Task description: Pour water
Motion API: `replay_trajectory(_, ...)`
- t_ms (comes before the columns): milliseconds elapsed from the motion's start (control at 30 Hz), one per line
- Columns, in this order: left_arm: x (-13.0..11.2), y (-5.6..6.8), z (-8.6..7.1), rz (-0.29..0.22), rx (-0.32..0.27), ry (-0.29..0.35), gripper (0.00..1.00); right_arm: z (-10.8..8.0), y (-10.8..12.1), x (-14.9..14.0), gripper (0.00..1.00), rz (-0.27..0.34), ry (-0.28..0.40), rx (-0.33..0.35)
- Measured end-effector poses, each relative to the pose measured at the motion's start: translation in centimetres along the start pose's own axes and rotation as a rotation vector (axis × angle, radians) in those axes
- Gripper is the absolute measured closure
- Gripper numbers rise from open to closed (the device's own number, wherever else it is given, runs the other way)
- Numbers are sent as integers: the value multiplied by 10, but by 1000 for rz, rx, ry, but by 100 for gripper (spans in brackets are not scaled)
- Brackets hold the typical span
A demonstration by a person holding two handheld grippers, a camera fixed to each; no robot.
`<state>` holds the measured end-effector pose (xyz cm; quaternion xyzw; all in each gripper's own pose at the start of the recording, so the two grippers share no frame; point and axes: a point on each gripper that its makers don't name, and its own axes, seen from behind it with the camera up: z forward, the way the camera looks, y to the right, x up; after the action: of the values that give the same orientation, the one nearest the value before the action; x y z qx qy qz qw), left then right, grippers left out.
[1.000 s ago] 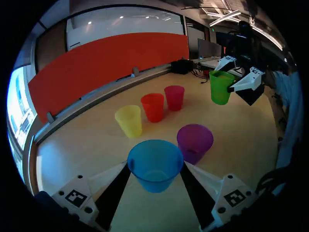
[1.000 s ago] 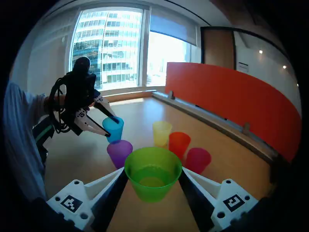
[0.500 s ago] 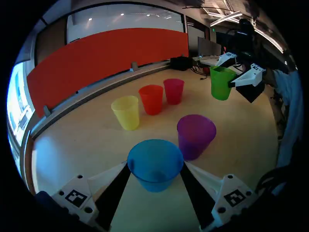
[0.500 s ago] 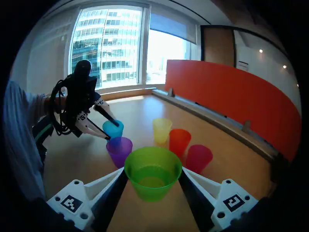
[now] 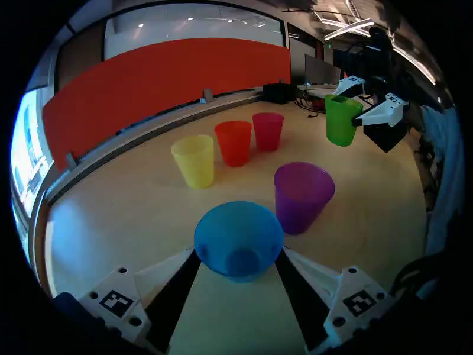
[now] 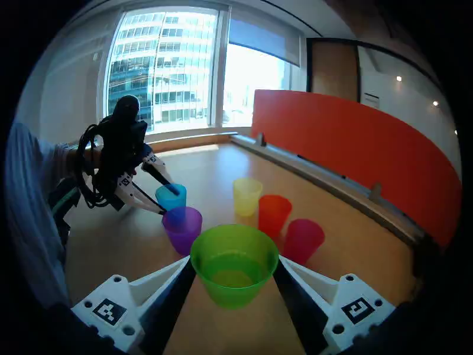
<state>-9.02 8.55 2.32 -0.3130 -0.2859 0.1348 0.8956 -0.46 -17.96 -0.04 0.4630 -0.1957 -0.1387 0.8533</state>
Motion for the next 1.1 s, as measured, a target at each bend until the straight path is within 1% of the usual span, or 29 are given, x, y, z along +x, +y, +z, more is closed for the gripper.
replay_trajectory(167, -4, -1, -3, -1, 10, -12, 13, 0, 1, -1, 9, 1, -1, -4)
replay_trajectory(233, -5, -1, -6, -8, 11, -18, 11, 1, 1, -3, 9, 1, -3, -6)
replay_trajectory(300, -7, -2, -8, -16, 14, -26, 4, 2, 2, -4, 9, 2, -5, -8)
replay_trajectory(500, -14, -6, -19, -47, 34, -39, 3, 8, 0, -15, 9, 5, -22, -7)
replay_trajectory(600, -15, -6, -25, -60, 42, -31, 3, 11, 0, -23, 9, 8, -36, -9)
replay_trajectory(800, -14, -2, -39, -72, 58, -3, 3, 18, -1, -41, 9, 10, -67, -10)
replay_trajectory(1100, -10, 3, -49, -86, 79, 27, 3, 28, -3, -62, 9, 12, -107, -9)
